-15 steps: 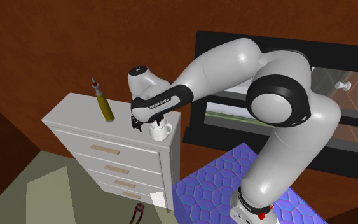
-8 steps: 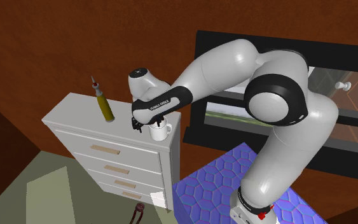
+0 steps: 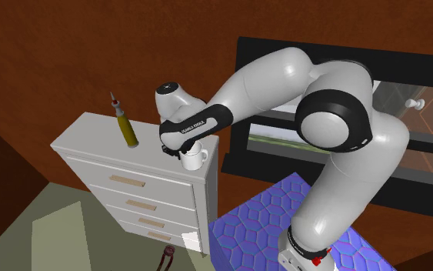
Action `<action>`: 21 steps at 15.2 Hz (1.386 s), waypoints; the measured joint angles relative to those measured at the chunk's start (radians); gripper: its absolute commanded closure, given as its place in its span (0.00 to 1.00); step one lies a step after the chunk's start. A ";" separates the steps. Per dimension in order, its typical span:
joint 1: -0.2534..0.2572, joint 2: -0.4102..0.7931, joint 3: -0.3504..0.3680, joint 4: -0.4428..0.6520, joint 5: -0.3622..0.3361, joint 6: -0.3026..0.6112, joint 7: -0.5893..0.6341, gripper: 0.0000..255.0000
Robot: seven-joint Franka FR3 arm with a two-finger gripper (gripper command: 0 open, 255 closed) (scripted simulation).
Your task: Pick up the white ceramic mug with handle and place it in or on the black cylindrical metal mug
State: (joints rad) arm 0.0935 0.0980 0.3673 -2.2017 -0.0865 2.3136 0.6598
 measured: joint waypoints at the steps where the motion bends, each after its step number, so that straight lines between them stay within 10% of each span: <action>1: 0.000 0.000 0.000 0.000 0.000 0.000 0.000 1.00; 21: -0.006 -0.116 0.001 0.107 0.061 -0.213 -0.049 1.00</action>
State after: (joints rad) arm 0.0871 -0.0182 0.3685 -2.0950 -0.0253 2.1002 0.6112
